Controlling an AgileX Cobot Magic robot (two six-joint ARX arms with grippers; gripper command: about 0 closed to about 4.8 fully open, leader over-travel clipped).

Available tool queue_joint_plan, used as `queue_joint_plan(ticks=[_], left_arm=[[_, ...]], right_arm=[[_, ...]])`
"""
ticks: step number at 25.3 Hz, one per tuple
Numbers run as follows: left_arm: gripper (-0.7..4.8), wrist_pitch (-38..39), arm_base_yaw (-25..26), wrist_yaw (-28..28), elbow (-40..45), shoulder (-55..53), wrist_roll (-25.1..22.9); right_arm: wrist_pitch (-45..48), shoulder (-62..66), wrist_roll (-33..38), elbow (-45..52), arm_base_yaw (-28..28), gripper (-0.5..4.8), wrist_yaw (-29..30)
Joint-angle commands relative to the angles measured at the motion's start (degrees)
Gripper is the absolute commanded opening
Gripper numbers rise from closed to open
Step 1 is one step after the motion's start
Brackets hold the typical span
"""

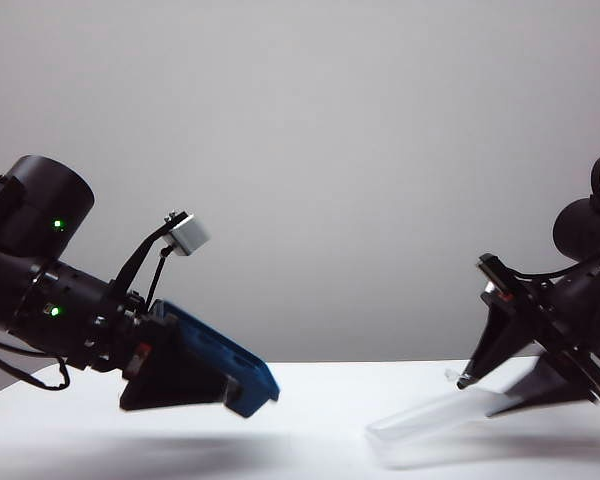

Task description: Pick up the ice cube tray, remove its lid, and then place both the tray and the lid back on the table.

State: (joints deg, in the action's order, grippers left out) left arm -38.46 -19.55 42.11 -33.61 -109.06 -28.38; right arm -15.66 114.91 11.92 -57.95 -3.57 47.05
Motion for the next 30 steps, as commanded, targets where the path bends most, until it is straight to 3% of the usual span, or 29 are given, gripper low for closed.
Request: queue_joint_plan(ticks=[1, 4, 6, 7, 11, 17, 23, 26, 28, 29, 30], left_arm=[[4.79, 0.0, 0.0, 0.1, -0.1, 0.2, -0.1], [4.79, 0.1, 0.0, 0.1, -0.1, 0.2, 1.0], [4.79, -0.1, 0.0, -2.5, -0.1, 0.7, 2.1], [4.79, -0.2, 0.0, -4.2, -0.1, 0.9, 2.1], [4.79, -0.2, 0.0, -6.5, -0.1, 1.8, 2.1], [4.79, -1.1, 0.0, -11.0, -0.1, 8.2, 2.0], [4.79, -0.2, 0.0, -12.6, -0.1, 15.1, 2.5], [4.79, 10.3, 0.0, -12.3, -0.1, 21.7, 1.2], [4.7, 16.9, 0.0, -14.3, -0.1, 23.1, -3.6], [4.69, 22.8, 0.0, -17.6, -0.1, 23.0, -9.4], [4.67, 25.1, 0.0, -19.0, 0.0, 22.2, -11.7]], right_arm=[[-0.2, -0.3, -0.4, -0.1, 0.0, 2.33, -0.9], [-0.2, -0.3, -0.4, -0.2, 0.2, 2.52, -1.1], [-0.1, -1.3, -0.4, -0.2, 0.6, 3.49, -5.9], [-0.2, -1.8, -0.9, -0.2, 0.8, 3.68, -7.5], [-0.6, -3.7, -2.1, -0.2, 1.7, 3.69, -8.8], [-3.2, -7.2, -5.6, -0.2, 2.4, 3.69, -17.5], [-6.0, -7.5, -6.6, -0.2, 2.5, 3.69, -18.1], [-6.8, -9.0, -6.6, -0.2, 2.4, 3.69, -16.7], [-6.9, -9.9, -6.5, -0.2, 2.4, 3.69, -16.2], [-6.9, -11.0, -6.4, -0.2, 2.4, 3.69, -15.8], [-6.8, -11.7, -6.4, -0.2, 2.4, 3.69, -15.3]])
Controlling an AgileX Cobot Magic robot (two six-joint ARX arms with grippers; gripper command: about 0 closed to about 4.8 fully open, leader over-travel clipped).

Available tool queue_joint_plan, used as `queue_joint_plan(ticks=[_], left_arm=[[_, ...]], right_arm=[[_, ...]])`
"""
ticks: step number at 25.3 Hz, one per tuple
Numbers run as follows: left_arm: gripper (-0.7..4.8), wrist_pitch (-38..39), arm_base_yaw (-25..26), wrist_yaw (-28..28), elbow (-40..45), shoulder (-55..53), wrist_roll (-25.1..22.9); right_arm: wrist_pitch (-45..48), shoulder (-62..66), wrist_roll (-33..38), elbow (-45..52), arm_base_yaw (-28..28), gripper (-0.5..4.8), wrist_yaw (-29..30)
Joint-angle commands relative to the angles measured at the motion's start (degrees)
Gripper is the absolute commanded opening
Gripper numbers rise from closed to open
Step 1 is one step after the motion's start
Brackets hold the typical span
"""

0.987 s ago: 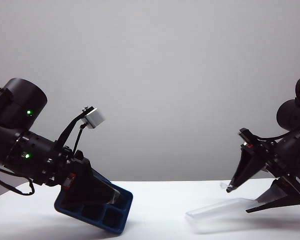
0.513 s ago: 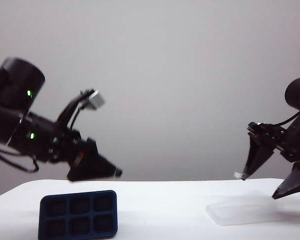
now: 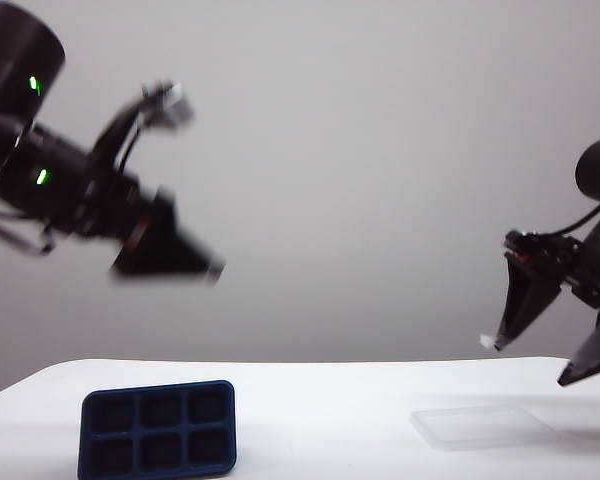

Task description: Pick up the ice cube tray, remove its lid, and then place both the tray and the lid back on the table.

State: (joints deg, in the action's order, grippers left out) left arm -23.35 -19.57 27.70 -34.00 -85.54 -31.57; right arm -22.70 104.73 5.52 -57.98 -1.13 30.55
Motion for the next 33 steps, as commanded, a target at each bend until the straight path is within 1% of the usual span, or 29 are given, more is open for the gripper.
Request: queue_joint_plan(ticks=[1, 3, 5, 6, 7, 8, 12, 13, 15, 16, 17, 19, 21, 22, 23, 24, 25, 27, 28, 29, 30, 31, 33], left_arm=[[4.67, 10.2, 0.0, -4.8, 0.3, -2.0, -8.6], [4.67, 10.4, 0.0, -5.8, 0.3, -3.1, -9.0], [4.67, 10.1, 0.0, -8.4, 0.3, -4.3, -10.2], [4.67, 9.6, 0.0, -11.5, 0.3, -5.9, -11.1], [4.67, 9.5, 0.0, -12.6, 0.3, -6.6, -11.6], [4.67, 8.4, 0.0, -15.7, 0.3, -8.3, -12.0], [4.67, 5.7, 0.0, -16.2, 0.3, -10.9, -11.9], [4.66, 2.4, 0.0, -18.7, 0.3, -11.5, -11.7], [4.66, -4.1, 0.0, -22.1, 0.1, -11.4, -10.6], [4.66, -4.5, 0.0, -22.4, -0.4, -10.1, -7.0], [4.66, -4.3, 0.0, -21.9, -0.5, -9.2, -5.0], [4.66, -3.5, 0.0, -18.7, -0.5, -7.0, -2.0], [4.66, -1.9, 0.0, -15.9, -0.5, -3.7, -0.4], [4.66, 0.7, 0.0, -15.4, -0.5, -0.1, 0.8], [4.66, 5.9, 0.0, -15.5, -0.5, 4.7, 3.1], [4.66, 8.9, 0.0, -16.1, -0.5, 6.8, 3.8], [4.65, 13.0, 0.0, -16.6, -0.5, 9.7, 4.5], [4.61, 19.5, 0.0, -18.8, -0.5, 14.3, 5.6], [4.55, 22.8, 0.0, -21.0, -0.5, 17.3, 7.3], [4.55, 26.2, 0.0, -24.6, -0.5, 22.4, 11.1], [4.55, 27.2, 0.0, -25.1, -0.5, 25.9, 13.7], [4.54, 27.3, 0.0, -25.2, -0.5, 31.4, 16.8], [4.52, 26.9, 0.0, -25.4, -0.5, 37.8, 17.4]], right_arm=[[0.2, -2.0, 0.0, -0.2, 0.0, 3.69, 1.9], [-0.1, -2.6, 0.0, -0.2, 0.0, 3.69, 3.0], [-0.1, -3.0, 0.2, -0.2, 0.0, 3.69, 3.4], [0.0, -3.1, 0.2, -0.2, 0.0, 3.69, 3.7], [0.2, -3.2, 0.2, -0.2, 0.0, 3.69, 3.9], [0.3, -3.2, 0.2, -0.2, 0.0, 3.69, 4.1], [1.1, -3.2, 0.2, -0.2, 0.0, 3.69, 4.1], [1.6, -3.2, 0.2, -0.2, 0.0, 3.69, 4.1], [2.3, -3.2, 0.2, -0.2, 0.0, 3.69, 4.1], [2.2, -3.2, 0.2, -0.2, 0.0, 3.69, 4.3], [1.9, -3.2, 0.2, -0.2, 0.0, 3.69, 5.1], [1.4, -3.3, 0.2, -0.2, 0.0, 3.69, 8.9], [0.0, -4.1, 0.2, -0.2, 0.0, 3.67, 12.8], [-2.4, -5.4, 0.1, -0.2, -0.7, 3.49, 14.5], [-4.5, -7.0, -1.4, -0.2, -1.4, 3.11, 14.3], [-5.7, -8.0, -2.6, -0.2, -1.5, 2.92, 14.1], [-6.4, -8.9, -2.8, -0.2, -1.7, 2.91, 13.9], [-7.8, -11.0, -2.8, -0.2, -2.3, 2.91, 12.6], [-9.0, -12.5, -2.9, -0.1, -2.4, 2.91, 12.0], [-10.9, -15.5, -3.6, -0.1, -2.8, 2.9, 10.7], [-11.8, -17.6, -4.3, -0.1, -2.9, 2.61, 9.8], [-12.6, -22.0, -4.3, 0.0, -2.9, 1.92, 7.2], [-12.7, -26.3, -4.1, 0.0, -2.9, 1.47, 4.8]])
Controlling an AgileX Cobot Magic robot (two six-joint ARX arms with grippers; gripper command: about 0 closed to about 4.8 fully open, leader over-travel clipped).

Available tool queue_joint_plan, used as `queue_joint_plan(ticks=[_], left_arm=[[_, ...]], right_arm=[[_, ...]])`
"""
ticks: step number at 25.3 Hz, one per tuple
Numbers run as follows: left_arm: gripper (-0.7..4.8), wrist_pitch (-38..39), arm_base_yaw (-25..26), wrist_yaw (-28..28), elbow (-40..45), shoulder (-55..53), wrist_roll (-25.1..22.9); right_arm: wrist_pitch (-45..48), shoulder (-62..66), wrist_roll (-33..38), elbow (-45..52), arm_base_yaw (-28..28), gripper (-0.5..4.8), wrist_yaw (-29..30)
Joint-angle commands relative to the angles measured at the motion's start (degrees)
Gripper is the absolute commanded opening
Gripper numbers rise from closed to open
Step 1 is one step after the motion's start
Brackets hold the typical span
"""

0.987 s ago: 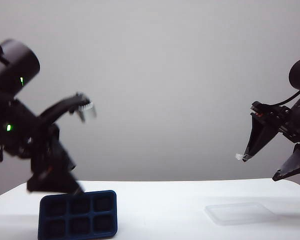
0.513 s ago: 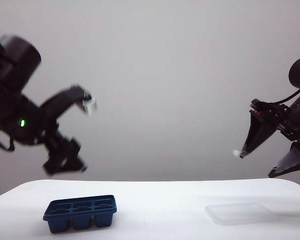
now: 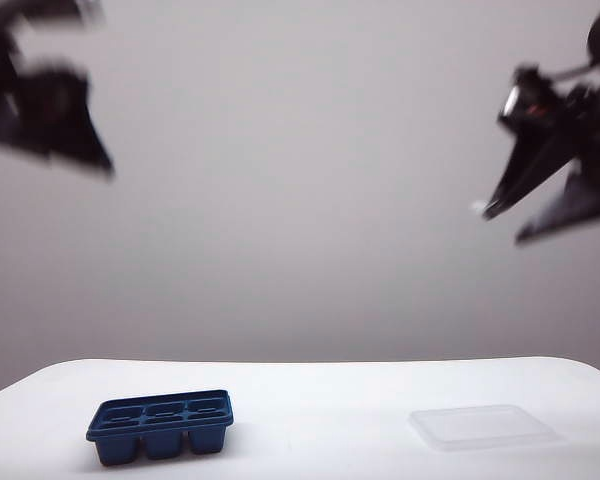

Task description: Pick up the ice cube tray, remove its lid, and then place both the tray and the lid back on the table.

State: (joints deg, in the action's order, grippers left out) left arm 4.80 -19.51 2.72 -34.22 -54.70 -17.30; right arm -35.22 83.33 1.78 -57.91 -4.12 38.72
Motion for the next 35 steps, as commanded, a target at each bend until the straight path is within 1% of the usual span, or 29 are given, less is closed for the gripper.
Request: queue_joint_plan(ticks=[1, 2, 3, 4, 5, 6, 7, 9, 11, 12, 13, 16, 18, 20, 22, 23, 25, 27, 28, 29, 30, 32, 35], left_arm=[[4.51, -1.4, -0.1, -1.3, -0.3, 9.7, 3.2], [4.37, -1.0, -0.1, -2.7, -0.3, 13.1, 3.4], [4.16, 1.2, -0.1, -5.9, -0.2, 18.2, 4.6], [3.98, 3.5, -0.1, -8.3, -0.2, 21.3, 5.7], [3.88, 7.6, -0.1, -12.3, -0.2, 25.7, 6.6], [3.88, 10.1, -0.1, -14.6, -0.2, 28.4, 6.9], [3.88, 11.8, -0.1, -15.7, -0.2, 30.5, 6.9], [3.88, 14.2, -0.1, -16.0, -0.2, 34.8, 7.0], [3.83, 15.6, -0.1, -16.0, -0.2, 38.6, 7.5], [3.61, 16.2, -0.1, -16.2, -0.2, 40.8, 7.7], [3.39, 17.0, -0.1, -17.7, 0.0, 43.8, 7.7], [3.35, 17.6, -0.1, -19.7, 1.7, 47.7, 7.7], [3.35, 17.7, -0.1, -19.3, 3.4, 49.9, 7.7], [3.35, 17.6, -0.1, -17.6, 5.1, 51.8, 7.9], [3.35, 16.9, -0.1, -16.9, 7.7, 54.4, 10.2], [3.35, 15.0, -0.1, -17.0, 8.9, 54.6, 12.0], [3.34, 14.1, -0.2, -16.3, 9.2, 54.6, 13.7], [3.33, 12.6, -0.2, -15.0, 9.6, 54.6, 18.3], [3.05, 12.5, -0.2, -13.8, 9.9, 54.6, 19.3], [2.72, 12.0, -0.2, -13.8, 10.4, 54.6, 19.2], [2.57, 9.9, -0.2, -13.9, 12.1, 54.6, 18.9], [2.57, 7.7, -0.1, -13.9, 14.1, 54.6, 18.8], [2.57, 4.8, -0.2, -11.6, 17.5, 54.6, 18.4]], right_arm=[[0.0, -7.7, -0.3, 0.0, 0.1, 1.24, -5.7], [0.2, -9.9, -0.3, 0.0, 0.1, 1.02, -7.5], [1.0, -14.8, -0.3, 0.0, 0.1, 0.7, -11.1], [1.4, -16.7, -0.3, 0.0, 0.1, 0.54, -11.9], [2.6, -20.7, -0.3, 0.1, 0.1, 0.28, -11.7], [3.0, -23.0, -0.1, 0.2, 0.1, 0.15, -11.7], [3.4, -24.7, 0.3, 0.3, 0.1, -0.03, -11.9], [5.3, -28.6, 1.6, 1.3, 0.1, -0.07, -12.2], [7.4, -32.7, 1.9, 2.9, 0.1, -0.07, -14.5], [9.0, -35.2, 1.9, 4.3, 0.1, -0.07, -17.4], [11.2, -39.5, 1.8, 6.8, 0.1, -0.07, -22.5], [15.1, -46.3, 1.6, 12.1, 0.1, -0.07, -27.0], [17.7, -51.0, 1.6, 16.2, 0.1, -0.07, -28.9], [20.0, -55.5, 1.7, 20.3, 0.2, -0.07, -29.7], [22.2, -61.8, 2.7, 25.4, 0.2, -0.07, -30.1], [23.7, -66.3, 4.8, 28.9, 0.2, -0.07, -31.5], [25.1, -70.6, 6.4, 32.1, 0.2, -0.07, -32.6], [25.8, -74.8, 8.1, 34.8, 0.2, -0.06, -32.8], [26.0, -78.4, 8.7, 36.9, 0.2, -0.07, -34.1], [26.1, -80.8, 9.4, 38.1, 0.2, -0.07, -35.0], [26.6, -83.7, 10.5, 39.9, 0.2, -0.07, -35.5], [25.4, -83.2, 10.7, 40.5, 0.3, -0.07, -36.0], [26.8, -82.8, 10.7, 41.6, 0.1, -0.06, -36.1]])
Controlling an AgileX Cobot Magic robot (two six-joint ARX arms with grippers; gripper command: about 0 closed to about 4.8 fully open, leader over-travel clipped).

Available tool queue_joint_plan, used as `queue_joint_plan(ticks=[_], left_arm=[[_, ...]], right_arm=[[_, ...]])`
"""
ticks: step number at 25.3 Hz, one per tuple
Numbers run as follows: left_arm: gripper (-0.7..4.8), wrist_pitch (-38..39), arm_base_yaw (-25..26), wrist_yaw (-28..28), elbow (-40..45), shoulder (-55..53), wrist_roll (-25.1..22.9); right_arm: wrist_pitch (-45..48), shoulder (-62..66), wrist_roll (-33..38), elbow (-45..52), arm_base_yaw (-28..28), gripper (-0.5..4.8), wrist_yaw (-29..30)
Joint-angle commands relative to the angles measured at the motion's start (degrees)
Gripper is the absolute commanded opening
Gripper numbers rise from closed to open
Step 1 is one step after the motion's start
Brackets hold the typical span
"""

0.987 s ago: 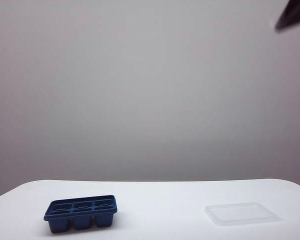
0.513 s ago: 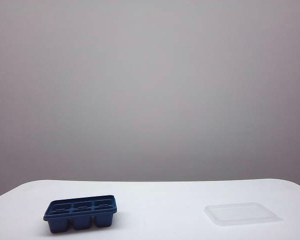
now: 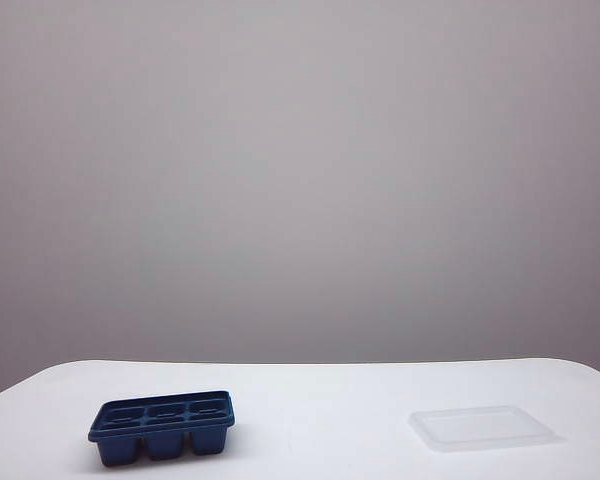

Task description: Pick up the ice cube tray, remove its lid, and then place both the tray and the lid back on the table.

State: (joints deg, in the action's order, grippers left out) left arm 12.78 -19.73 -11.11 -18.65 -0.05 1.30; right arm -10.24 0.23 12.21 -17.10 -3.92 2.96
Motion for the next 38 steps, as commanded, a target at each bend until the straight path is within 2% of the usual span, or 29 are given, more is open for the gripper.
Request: queue_joint_plan(ticks=[1, 7, 10, 16, 27, 28, 29, 30, 38], left_arm=[[2.54, -4.4, 0.0, 2.5, 3.3, 0.0, -0.5], [2.42, -6.8, 0.0, 4.9, 8.3, 0.0, -2.1], [2.36, -7.4, 0.1, 4.9, 10.3, 0.0, -4.7], [2.36, -11.8, 0.1, 3.6, 16.5, 0.0, -4.9], [2.32, -9.9, 0.1, 2.8, 18.3, 0.0, -5.0], [1.47, -8.4, 0.1, 2.8, 18.3, 0.0, -5.2], [0.34, -6.5, 0.1, 3.3, 18.3, 0.0, -5.3], [0.17, -5.8, 0.1, 3.8, 18.3, 0.0, -5.3], [0.22, -3.7, 0.1, 4.2, 18.3, 0.0, -5.4]], right_arm=[[2.0, 0.1, 0.3, 1.2, -0.1, -0.06, -0.4], [1.9, -0.2, 1.8, 7.0, -0.1, -0.07, -0.5], [2.0, -0.2, 3.0, 10.7, -0.1, -0.06, -0.5], [3.1, -0.2, 3.0, 16.0, 0.0, -0.06, -0.5], [1.9, -0.2, 2.7, 17.0, 0.1, -0.06, -0.9], [0.3, -0.2, 2.6, 17.0, 0.1, -0.06, -1.2], [-0.2, 0.0, 2.6, 17.0, 0.1, -0.06, -2.0], [-0.2, 0.0, 2.6, 17.0, 0.1, -0.06, -2.0], [-0.2, -0.1, 2.6, 17.0, 0.0, -0.05, -2.6]])
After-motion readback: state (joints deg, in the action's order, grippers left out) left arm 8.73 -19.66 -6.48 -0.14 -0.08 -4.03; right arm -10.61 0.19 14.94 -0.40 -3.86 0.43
